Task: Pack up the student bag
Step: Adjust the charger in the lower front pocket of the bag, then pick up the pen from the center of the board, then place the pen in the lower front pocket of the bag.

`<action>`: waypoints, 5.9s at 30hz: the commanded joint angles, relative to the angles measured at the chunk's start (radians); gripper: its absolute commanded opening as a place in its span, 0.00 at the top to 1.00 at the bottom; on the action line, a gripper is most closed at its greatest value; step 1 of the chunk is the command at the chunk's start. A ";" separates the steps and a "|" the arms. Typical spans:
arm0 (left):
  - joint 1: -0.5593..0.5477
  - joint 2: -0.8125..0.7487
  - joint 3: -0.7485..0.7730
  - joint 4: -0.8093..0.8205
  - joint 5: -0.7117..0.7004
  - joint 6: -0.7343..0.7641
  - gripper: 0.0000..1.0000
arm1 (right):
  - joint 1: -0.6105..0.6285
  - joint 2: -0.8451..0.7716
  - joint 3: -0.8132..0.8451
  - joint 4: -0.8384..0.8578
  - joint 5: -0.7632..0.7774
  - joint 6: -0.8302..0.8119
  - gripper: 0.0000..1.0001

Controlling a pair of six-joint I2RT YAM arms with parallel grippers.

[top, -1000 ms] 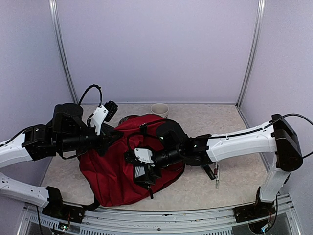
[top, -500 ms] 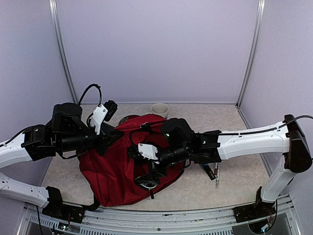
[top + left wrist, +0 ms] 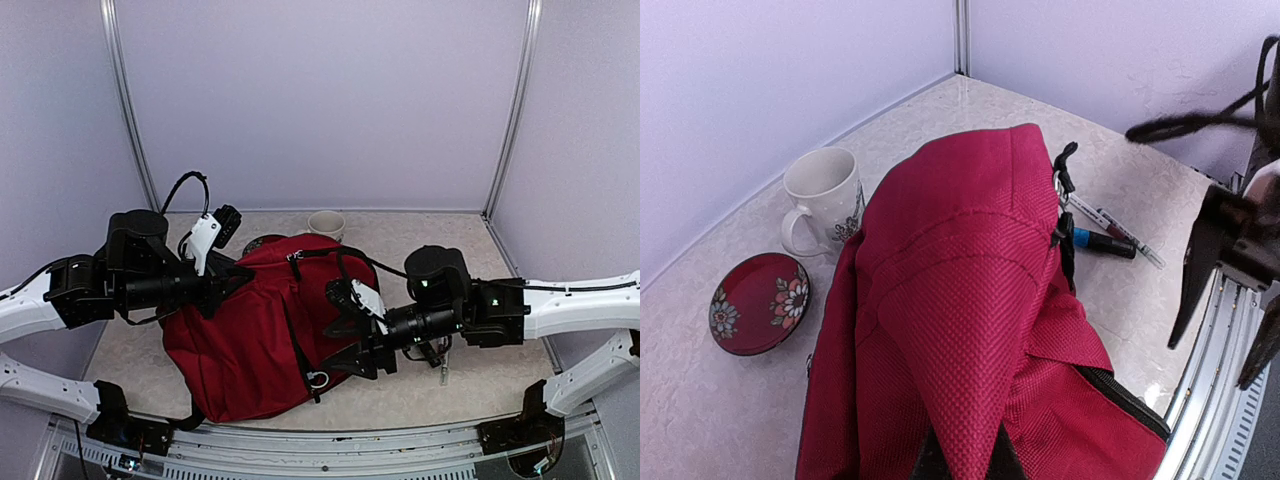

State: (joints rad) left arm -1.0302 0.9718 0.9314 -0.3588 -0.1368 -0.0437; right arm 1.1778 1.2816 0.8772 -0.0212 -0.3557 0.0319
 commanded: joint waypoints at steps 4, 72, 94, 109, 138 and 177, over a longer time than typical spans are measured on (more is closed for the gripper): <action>-0.005 -0.008 0.018 0.137 0.014 -0.001 1.00 | 0.005 0.042 -0.192 0.224 0.020 0.290 0.50; -0.002 -0.052 0.004 0.155 0.066 0.011 1.00 | -0.080 -0.066 0.003 -0.003 0.044 0.045 0.46; -0.002 -0.025 0.004 0.145 0.057 0.000 1.00 | -0.354 0.251 -0.018 -0.632 0.549 0.520 0.19; -0.001 -0.038 -0.005 0.142 0.058 0.004 1.00 | -0.425 0.328 -0.050 -0.536 0.464 0.451 0.67; 0.001 -0.039 -0.013 0.157 0.042 -0.013 1.00 | -0.050 0.089 -0.389 1.021 0.012 0.407 1.00; 0.001 -0.063 -0.018 0.163 0.038 0.008 1.00 | -0.004 0.437 -0.083 0.603 -0.042 0.356 1.00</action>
State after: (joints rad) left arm -1.0328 0.9405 0.8909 -0.3302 -0.1017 -0.0471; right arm 1.1679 1.7500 0.8051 0.6785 -0.4576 0.3832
